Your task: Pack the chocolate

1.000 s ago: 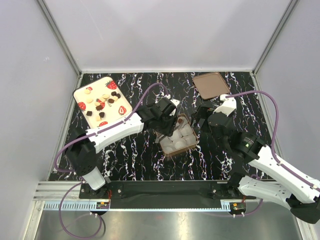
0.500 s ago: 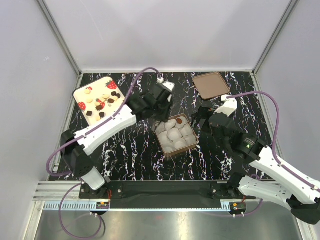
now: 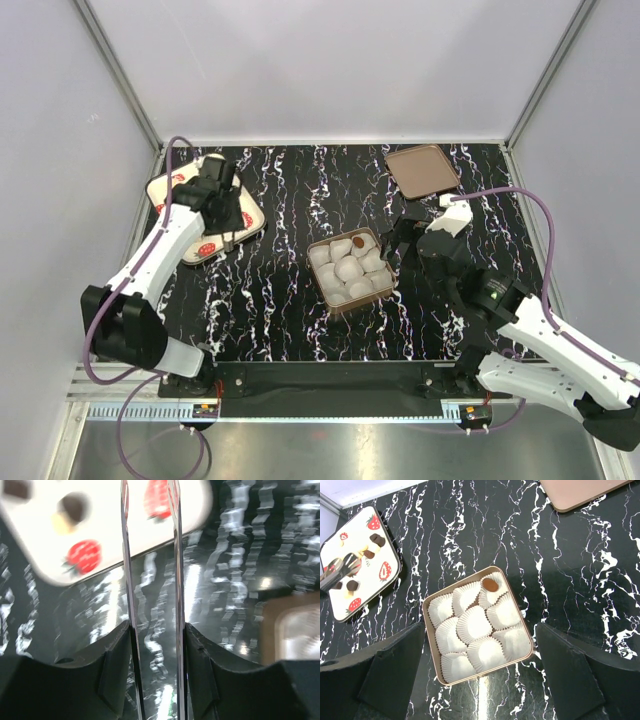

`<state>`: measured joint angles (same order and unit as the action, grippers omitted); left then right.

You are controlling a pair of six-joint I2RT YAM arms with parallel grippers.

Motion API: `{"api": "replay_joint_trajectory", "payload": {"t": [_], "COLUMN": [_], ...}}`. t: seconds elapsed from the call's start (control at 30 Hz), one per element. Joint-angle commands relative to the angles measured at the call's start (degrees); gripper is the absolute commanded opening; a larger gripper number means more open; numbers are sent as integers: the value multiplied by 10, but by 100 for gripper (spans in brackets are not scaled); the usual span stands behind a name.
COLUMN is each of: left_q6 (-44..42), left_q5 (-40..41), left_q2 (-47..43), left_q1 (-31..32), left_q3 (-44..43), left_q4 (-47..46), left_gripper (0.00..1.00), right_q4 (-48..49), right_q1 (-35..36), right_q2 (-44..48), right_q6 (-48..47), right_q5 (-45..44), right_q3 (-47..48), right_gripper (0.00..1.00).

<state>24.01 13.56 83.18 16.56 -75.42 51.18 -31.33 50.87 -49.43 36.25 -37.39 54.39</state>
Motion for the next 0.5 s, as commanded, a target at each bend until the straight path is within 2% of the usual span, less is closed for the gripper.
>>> {"api": "replay_joint_trajectory", "payload": {"t": [0.0,0.1,0.47], "left_q6": [7,2,9], "left_q5": [-6,18,30], "left_q2": [-39,-40,-36], "left_q1": [-39,-50,-84], "left_q3": [37,53,96], "left_q4": [-24,-18,-32], "left_gripper": [48,48,49], "right_q4": [26,32,29], "right_q1": [-5,-5,-5], "right_q2": [9,10,20], "right_q6": [-3,-8,-12], "right_q5": [2,4,2], "right_q3": [-4,-7,-6], "right_gripper": [100,100,100]}}
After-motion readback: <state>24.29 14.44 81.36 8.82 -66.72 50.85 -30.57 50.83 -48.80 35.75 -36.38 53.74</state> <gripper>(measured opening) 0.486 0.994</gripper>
